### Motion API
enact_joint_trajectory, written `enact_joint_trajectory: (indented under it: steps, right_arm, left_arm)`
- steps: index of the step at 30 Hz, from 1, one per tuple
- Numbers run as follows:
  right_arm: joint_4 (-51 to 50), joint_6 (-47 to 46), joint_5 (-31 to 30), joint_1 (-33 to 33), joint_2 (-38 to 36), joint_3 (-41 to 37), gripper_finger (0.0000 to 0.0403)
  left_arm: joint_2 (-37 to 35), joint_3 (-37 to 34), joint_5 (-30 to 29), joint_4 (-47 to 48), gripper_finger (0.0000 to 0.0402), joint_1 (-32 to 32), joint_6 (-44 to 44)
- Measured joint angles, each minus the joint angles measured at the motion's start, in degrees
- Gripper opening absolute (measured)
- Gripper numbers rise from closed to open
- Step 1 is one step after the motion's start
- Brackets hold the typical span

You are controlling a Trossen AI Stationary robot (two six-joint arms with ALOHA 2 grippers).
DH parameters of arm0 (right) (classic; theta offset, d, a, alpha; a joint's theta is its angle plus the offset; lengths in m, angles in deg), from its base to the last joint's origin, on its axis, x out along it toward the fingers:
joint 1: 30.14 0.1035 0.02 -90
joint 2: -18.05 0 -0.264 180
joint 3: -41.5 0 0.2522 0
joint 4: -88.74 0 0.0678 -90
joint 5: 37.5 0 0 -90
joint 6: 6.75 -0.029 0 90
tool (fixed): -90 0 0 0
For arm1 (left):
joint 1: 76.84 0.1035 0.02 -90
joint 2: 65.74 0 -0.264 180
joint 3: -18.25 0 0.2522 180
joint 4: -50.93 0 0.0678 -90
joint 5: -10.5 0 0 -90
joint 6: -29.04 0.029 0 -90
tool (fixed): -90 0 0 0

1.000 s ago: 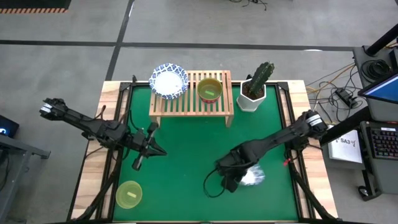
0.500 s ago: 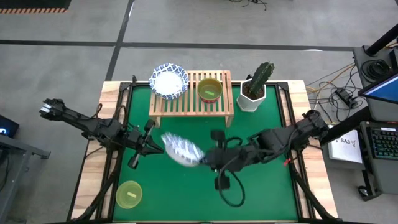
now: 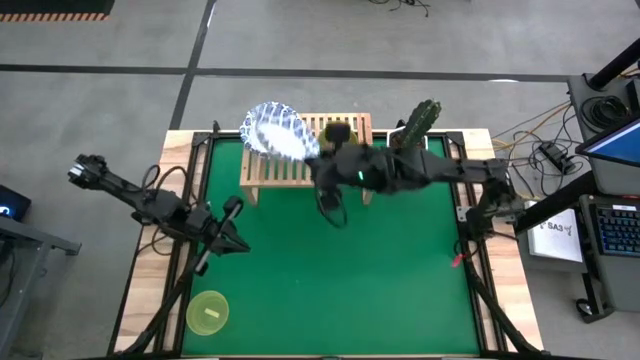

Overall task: Place and stack bowls onto a shelf
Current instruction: Stack the white and blue bowl on top of the white and blue bowl on the shelf, then stack the small yellow bowl on top of the small green bowl on the shelf

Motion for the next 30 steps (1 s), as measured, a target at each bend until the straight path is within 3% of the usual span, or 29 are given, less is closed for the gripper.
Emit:
enact_joint_trajectory:
  steps: [5, 9, 12, 17, 25, 30]
  right_arm:
    - [3.05, -0.52, 9.73, -8.29, 1.48, -0.75, 0.0009]
    - [5.72, -0.28, 11.66, -11.51, 5.15, -0.78, 0.0009]
    - [6.62, 1.37, 11.18, -12.21, 8.22, 0.12, 0.0009]
    - [6.50, 2.89, 5.43, -12.37, 12.97, 2.39, 0.0021]
    - [6.14, 3.14, 5.21, -12.35, 16.64, 5.47, 0.0078]
    - [4.22, -0.08, 5.11, -11.56, 15.84, 5.47, 0.0090]
  left_arm:
    - [-0.48, 0.00, 0.07, -0.63, 0.0001, -0.80, 1.42]
    - [-0.58, -0.07, 0.04, -0.60, 0.0001, -0.80, 1.50]
    - [-0.64, -0.13, 0.04, -0.26, 0.0001, -0.85, 1.59]
    - [-0.91, -0.13, 0.04, -0.06, 0.0001, -0.94, 1.61]
    - [-0.91, -0.13, 0.04, 0.49, 0.0001, -0.94, 1.61]
    - [-0.91, -0.15, 0.04, 0.81, 0.0001, -0.94, 1.60]
